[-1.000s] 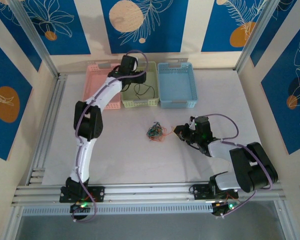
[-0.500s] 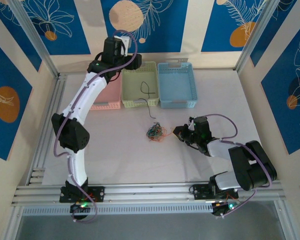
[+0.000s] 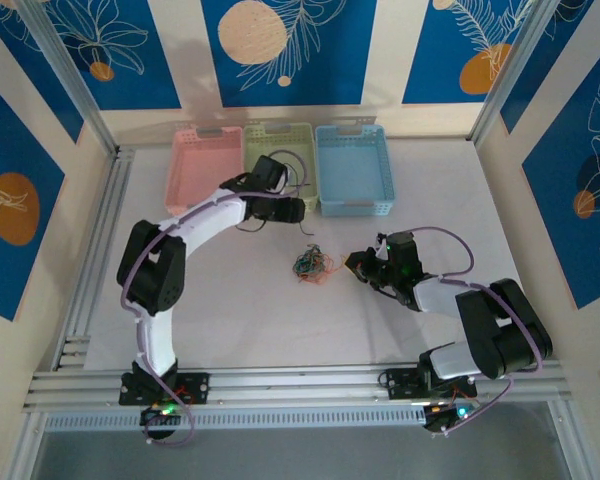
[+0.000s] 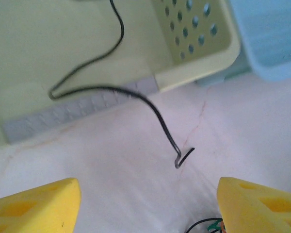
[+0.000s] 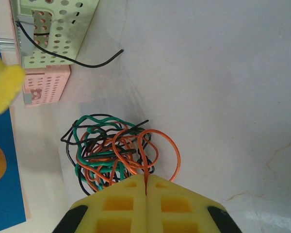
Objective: Untangle the cables
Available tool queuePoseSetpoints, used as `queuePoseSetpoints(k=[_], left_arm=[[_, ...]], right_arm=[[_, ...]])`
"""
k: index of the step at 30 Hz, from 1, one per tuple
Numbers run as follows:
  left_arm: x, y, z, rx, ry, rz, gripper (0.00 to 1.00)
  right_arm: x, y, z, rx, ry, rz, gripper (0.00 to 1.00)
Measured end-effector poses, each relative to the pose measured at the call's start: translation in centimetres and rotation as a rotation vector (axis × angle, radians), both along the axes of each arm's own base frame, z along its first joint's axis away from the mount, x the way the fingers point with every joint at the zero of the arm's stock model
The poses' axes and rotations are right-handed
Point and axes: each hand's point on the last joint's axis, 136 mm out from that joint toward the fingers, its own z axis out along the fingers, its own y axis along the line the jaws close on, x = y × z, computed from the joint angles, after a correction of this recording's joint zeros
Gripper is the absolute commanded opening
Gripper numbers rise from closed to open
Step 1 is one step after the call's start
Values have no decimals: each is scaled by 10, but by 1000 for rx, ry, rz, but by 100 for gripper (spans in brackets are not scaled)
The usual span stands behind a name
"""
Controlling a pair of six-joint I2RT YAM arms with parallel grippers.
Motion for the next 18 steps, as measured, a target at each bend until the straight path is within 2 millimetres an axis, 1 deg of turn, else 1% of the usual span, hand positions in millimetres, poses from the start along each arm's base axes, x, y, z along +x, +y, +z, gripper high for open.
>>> queuePoseSetpoints(k=[2, 5, 8, 11, 16, 18], left_arm=[[0, -3, -3, -21, 7, 25, 71], [11, -12, 4, -65, -37, 56, 68], [22, -15, 3, -85, -66, 90, 63], [29, -17, -8, -93, -69, 114, 61], [31, -20, -32, -81, -43, 131, 56], [31, -20, -37, -77, -33, 135, 51]], right_arm=[[0, 0, 0, 0, 0, 0, 0], [0, 0, -1, -1, 3, 0, 0], [0, 0, -1, -1, 3, 1, 0], [0, 0, 0, 0, 1, 1, 0], [1, 1, -2, 0, 8, 3, 0], [1, 1, -3, -1, 10, 3, 0]])
